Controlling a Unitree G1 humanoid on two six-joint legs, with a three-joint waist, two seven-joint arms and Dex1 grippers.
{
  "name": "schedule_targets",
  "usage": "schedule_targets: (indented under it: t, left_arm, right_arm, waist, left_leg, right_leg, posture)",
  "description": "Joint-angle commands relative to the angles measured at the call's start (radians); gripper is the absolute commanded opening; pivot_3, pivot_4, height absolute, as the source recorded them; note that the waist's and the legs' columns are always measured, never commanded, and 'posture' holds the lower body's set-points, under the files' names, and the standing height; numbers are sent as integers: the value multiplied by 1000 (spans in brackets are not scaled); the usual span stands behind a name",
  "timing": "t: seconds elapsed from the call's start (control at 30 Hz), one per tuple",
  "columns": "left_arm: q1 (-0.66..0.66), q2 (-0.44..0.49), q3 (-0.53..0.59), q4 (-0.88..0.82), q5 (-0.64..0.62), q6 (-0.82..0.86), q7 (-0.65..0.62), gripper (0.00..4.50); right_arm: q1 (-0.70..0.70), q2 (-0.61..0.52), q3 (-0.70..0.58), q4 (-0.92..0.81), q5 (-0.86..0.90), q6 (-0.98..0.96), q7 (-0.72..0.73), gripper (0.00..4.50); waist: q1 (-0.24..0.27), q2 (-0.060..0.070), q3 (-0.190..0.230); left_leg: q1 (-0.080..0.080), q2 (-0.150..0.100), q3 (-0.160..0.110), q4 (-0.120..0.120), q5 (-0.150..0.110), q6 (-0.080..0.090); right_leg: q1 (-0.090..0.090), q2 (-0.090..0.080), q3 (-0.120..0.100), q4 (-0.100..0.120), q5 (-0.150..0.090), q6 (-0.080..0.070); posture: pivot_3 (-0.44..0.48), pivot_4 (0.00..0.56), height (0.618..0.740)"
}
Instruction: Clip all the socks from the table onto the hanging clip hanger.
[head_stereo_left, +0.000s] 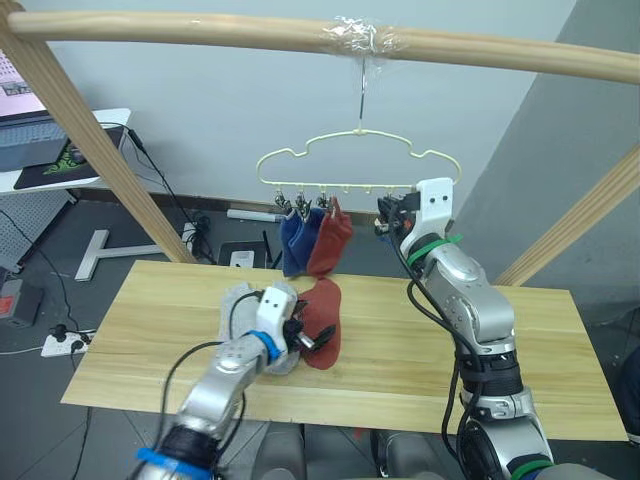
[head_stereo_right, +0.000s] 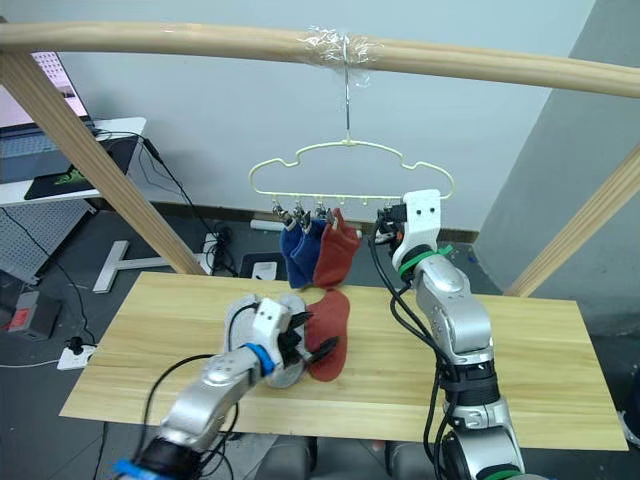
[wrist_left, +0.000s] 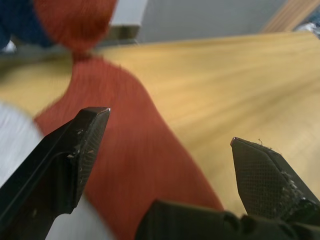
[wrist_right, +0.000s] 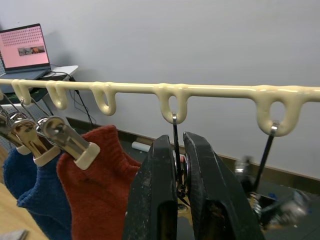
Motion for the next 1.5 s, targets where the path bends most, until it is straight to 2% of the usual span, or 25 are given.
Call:
schedule_targets:
  t: [0.03,0.13,0.23,0.27,0.37,0.5,0.73,0.87,0.97,1.1,1.23,1.5]
  left_arm:
    - [-92,-54,1,183,73,-85,76,4500]
    - [-148,-71,3,316,123,-105,111,4500]
    - [-173,-79,-8,387,142,-92,74,4500]
    - [-168,-80,0,389,135,-73,62,4104]
    - [-157,-77,27,390,116,-29,37,3304]
    - [-142,-84,48,375,98,-46,-2,2165]
    - [-94,-128,49,236,59,-68,-65,104]
    - [-58,-177,67,95,-20,-50,-119,21]
    - [-44,-220,86,-44,-128,13,-168,21]
    - [-80,-261,118,-191,-208,57,-142,21]
    - [-134,-283,118,-222,-223,83,-119,21]
    - [-187,-306,115,-194,-224,80,-105,21]
  right_arm:
    - [17,12,4,-50,6,18,-23,15]
    - [25,9,10,-63,1,21,-28,15]
    - [24,2,6,-67,1,25,-30,15]
    - [23,-2,1,-69,2,28,-30,0]
    - [20,-13,-11,-74,5,34,-33,0]
    - [20,-17,-14,-65,5,28,-37,0]
    - [6,-32,-27,-58,20,33,-23,0]
    - [-19,-54,-92,-87,94,135,-6,0]
    - [-71,-38,-207,-124,216,334,-52,0]
    - [-184,4,-410,-146,376,622,-143,0]
    - [-287,97,-594,-143,469,775,-252,0]
    - [-326,152,-668,-174,503,878,-322,0]
  waist:
    - [-3,1,-1]
    - [-7,1,-2]
    - [-9,1,-2]
    - [-9,1,-2]
    - [-9,1,-3]
    - [-11,2,-6]
    - [-10,3,-6]
    - [-7,3,-6]
    - [-7,3,-6]
    - [-8,3,-6]
    - [-9,3,-6]
    - [-9,3,-6]
  left_leg:
    - [0,0,0,0,0,0]
    - [0,0,0,0,0,0]
    - [0,0,0,-1,0,0]
    - [0,0,0,-1,0,0]
    - [0,0,0,-1,0,0]
    - [0,0,0,-1,0,0]
    - [0,0,0,-1,0,0]
    - [0,0,-1,-1,0,0]
    - [0,0,-1,-1,0,0]
    - [0,0,-1,0,0,1]
    - [0,0,-2,0,0,1]
    - [-2,0,-2,-1,0,1]
  right_leg:
    - [0,0,0,0,0,1]
    - [0,0,0,0,1,1]
    - [0,1,0,0,1,1]
    - [0,1,0,0,1,1]
    - [0,0,0,0,1,1]
    - [0,0,0,0,1,1]
    - [1,0,0,0,1,1]
    - [0,0,0,0,1,1]
    - [0,1,0,1,1,1]
    - [1,0,0,1,1,1]
    - [1,1,0,1,1,1]
    - [0,1,-1,-1,1,1]
  posture:
    - [111,143,740]
    - [93,148,740]
    - [93,148,740]
    - [82,152,740]
    - [77,154,740]
    - [81,158,740]
    - [90,160,740]
    - [92,160,740]
    - [93,162,740]
    - [92,160,740]
    - [95,158,740]
    - [82,156,740]
